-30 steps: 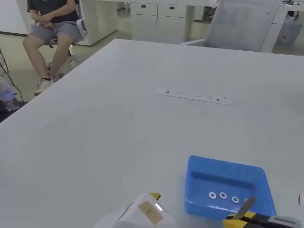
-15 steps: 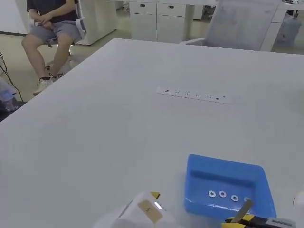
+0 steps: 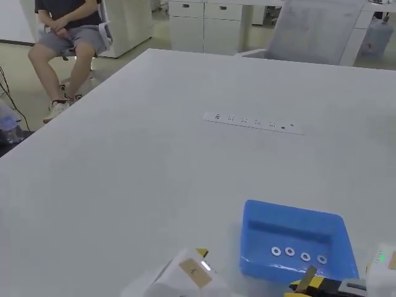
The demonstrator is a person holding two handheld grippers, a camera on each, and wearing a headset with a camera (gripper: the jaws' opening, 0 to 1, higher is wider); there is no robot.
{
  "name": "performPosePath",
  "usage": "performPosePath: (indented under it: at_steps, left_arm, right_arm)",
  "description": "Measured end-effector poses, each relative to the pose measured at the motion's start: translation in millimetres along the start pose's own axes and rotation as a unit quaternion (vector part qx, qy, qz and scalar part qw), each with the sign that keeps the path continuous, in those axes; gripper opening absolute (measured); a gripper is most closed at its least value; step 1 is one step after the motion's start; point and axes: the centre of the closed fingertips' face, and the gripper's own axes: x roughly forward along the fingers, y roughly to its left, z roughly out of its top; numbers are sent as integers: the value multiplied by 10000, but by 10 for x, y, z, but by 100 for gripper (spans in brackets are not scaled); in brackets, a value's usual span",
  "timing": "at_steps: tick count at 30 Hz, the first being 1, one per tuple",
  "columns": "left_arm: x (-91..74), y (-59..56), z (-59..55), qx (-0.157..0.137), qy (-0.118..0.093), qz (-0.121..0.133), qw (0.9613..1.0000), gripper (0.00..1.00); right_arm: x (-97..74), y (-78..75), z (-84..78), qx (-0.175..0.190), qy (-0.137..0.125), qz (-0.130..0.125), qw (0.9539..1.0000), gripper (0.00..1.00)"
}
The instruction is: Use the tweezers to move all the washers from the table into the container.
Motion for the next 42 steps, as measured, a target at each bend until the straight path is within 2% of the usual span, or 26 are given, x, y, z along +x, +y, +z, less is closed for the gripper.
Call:
performPosePath:
  at_steps: [6,9,11,12,15,18,20,33,42]
  left_arm:
    - [0,5,-4,-15,10,6,10000,87]
    - [1,5,-4,-3,11,0,10000,86]
    - [2,8,-8,9,23,1,10000,86]
    - [1,8,-8,4,25,-1,10000,86]
    - [2,8,-9,-1,25,-9,10000,86]
    - [3,3,-12,31,41,-24,10000,86]
    - [3,1,-14,49,49,-27,10000,86]
    - [1,-3,-18,25,51,-26,10000,86]
    - [4,-25,-27,61,76,-71,9999,85]
  right_arm:
    - [22,43,-17,-128,15,51,9999,4]
    - [22,83,-24,-490,36,61,9988,4]
    - [7,111,-35,-932,120,57,9956,4]
    - [3,112,-37,-1003,135,31,9949,4]
    - [7,123,-33,-853,106,19,9963,4]
    - [15,155,-28,-970,103,33,9952,3]
    - [16,166,-37,-1199,123,70,9927,3]
    - [48,166,-25,-1319,210,74,9910,3]
    - [-2,187,150,-1650,130,23,9862,3]
